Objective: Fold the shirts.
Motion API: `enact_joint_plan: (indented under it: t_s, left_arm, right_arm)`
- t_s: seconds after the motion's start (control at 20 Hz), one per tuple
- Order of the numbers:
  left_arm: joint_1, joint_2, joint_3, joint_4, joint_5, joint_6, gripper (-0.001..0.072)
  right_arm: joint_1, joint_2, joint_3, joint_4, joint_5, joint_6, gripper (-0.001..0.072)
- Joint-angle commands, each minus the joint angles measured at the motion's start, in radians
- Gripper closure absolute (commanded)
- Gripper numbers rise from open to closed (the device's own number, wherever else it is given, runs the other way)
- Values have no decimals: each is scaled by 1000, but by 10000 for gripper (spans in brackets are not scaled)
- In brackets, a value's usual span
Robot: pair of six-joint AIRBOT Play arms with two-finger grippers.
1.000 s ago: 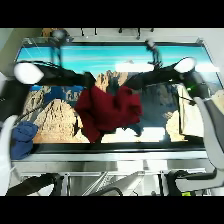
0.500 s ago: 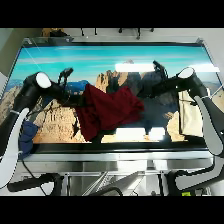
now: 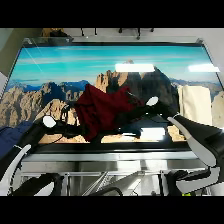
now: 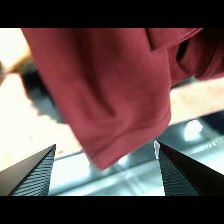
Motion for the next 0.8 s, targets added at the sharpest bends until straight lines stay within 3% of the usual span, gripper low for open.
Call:
enact_joint_plan:
  t_s: [0.0,0.15,0.2,0.25,0.3,0.35,0.4,0.45,0.6,0.75]
  left_arm:
    - [-92,-17,-52,-67,192,0,22]
    - [-148,-101,19,-64,203,0,24]
    - [-155,-129,42,-64,197,0,144]
    - [-156,-156,67,-64,183,0,329]
    - [-156,-180,88,-62,164,0,464]
    - [-156,-198,105,-55,151,0,539]
    - [-156,-209,116,-55,143,1,660]
    - [-156,-208,121,-55,144,10,691]
    - [-156,-152,126,2,152,18,692]
    - [-108,-36,126,118,134,-43,692]
  right_arm:
    - [111,-32,-21,84,-223,-10,68]
    - [113,-39,-20,153,-274,-14,70]
    - [113,-39,-19,165,-283,-17,94]
    - [113,-39,-18,170,-282,-18,299]
    - [113,-39,-18,169,-280,-18,505]
    - [113,-39,-18,170,-279,-18,608]
    - [113,-38,-18,170,-279,-18,665]
    - [113,-36,-18,170,-279,-18,689]
    - [104,5,-17,170,-266,-17,690]
    - [41,114,3,204,-151,-17,690]
